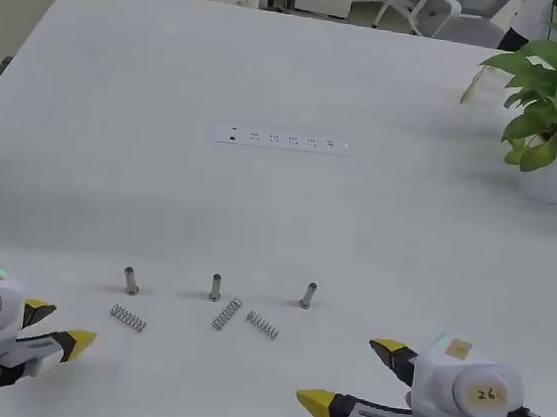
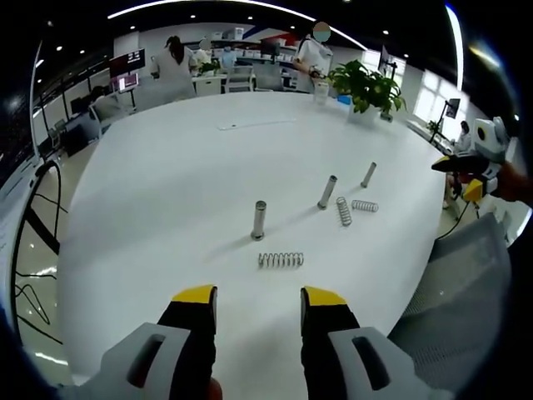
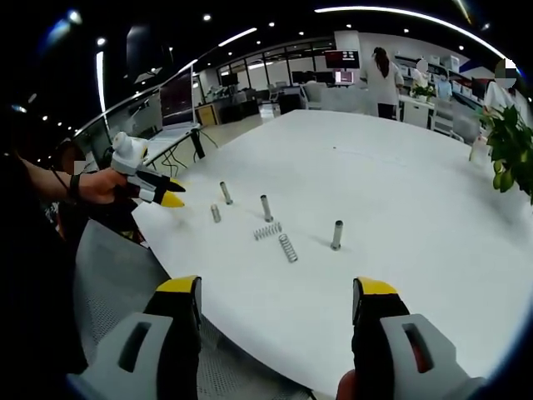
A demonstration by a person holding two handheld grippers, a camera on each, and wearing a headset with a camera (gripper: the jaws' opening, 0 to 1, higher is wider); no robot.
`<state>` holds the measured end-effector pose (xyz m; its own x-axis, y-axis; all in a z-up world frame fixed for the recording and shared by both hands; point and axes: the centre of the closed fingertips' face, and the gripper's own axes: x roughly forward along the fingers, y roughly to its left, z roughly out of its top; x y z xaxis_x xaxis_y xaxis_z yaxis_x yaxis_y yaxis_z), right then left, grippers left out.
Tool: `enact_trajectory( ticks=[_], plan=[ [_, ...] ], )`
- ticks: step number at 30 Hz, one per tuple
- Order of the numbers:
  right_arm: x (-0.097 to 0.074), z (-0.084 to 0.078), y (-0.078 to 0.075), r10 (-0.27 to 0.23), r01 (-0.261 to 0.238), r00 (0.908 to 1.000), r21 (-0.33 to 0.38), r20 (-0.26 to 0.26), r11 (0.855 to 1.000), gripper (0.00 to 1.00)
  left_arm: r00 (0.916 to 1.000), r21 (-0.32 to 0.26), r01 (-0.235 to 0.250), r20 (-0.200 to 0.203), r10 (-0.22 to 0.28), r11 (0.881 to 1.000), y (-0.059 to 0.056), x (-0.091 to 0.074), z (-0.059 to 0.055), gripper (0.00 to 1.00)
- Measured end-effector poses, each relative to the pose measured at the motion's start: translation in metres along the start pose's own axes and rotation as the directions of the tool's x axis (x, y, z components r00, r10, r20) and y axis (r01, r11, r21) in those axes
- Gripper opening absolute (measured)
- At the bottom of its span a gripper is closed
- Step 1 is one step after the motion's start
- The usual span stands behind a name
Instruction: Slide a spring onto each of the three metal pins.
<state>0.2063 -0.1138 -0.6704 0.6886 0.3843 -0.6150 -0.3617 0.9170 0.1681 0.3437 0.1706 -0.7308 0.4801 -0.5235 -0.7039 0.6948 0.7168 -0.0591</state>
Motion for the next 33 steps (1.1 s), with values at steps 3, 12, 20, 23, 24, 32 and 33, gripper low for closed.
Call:
enact_trajectory(
  ticks=[3, 12, 20, 23, 24, 32, 33],
  plan=[
    [0.001, 0.0, 0.0, 0.002, -0.002, 1.0, -0.001, -0.001, 1.0, 0.73, 1.0, 0.013, 0.004, -0.002, -0.004, 1.0, -0.001, -0.001, 0.001, 0.36],
    [0.001, -0.002, 0.003, 0.008, -0.008, 0.9999, -0.005, -0.007, 1.0, 0.73, 0.9988, 0.119, 0.04, -0.032, -0.037, 0.992, -0.009, 0.002, 0.002, 0.38],
    [-0.002, -0.002, 0.001, 0.004, -0.004, 1.0, -0.005, -0.008, 1.0, 0.73, 0.9945, 0.232, 0.092, -0.069, -0.078, 0.968, -0.015, 0.006, 0.006, 0.38],
    [-0.002, -0.002, 0.001, 0.006, -0.006, 0.9999, -0.007, -0.011, 1.0, 0.73, 0.9919, 0.28, 0.114, -0.087, -0.093, 0.953, -0.02, 0.008, 0.008, 0.38],
    [-0.002, -0.002, 0.002, 0.006, -0.006, 0.9999, -0.008, -0.012, 1.0, 0.73, 0.9911, 0.295, 0.12, -0.091, -0.098, 0.948, -0.022, 0.009, 0.01, 0.38],
    [0.0, 0.001, 0.004, 0.012, -0.012, 0.9999, -0.012, -0.012, 1.0, 0.73, 0.9825, 0.422, 0.169, -0.144, -0.118, 0.891, -0.029, 0.016, 0.013, 0.37],
    [0.0, 0.001, 0.004, 0.012, -0.012, 0.9998, -0.013, -0.013, 1.0, 0.73, 0.9807, 0.433, 0.178, -0.151, -0.124, 0.884, -0.031, 0.017, 0.014, 0.37]
  ],
)
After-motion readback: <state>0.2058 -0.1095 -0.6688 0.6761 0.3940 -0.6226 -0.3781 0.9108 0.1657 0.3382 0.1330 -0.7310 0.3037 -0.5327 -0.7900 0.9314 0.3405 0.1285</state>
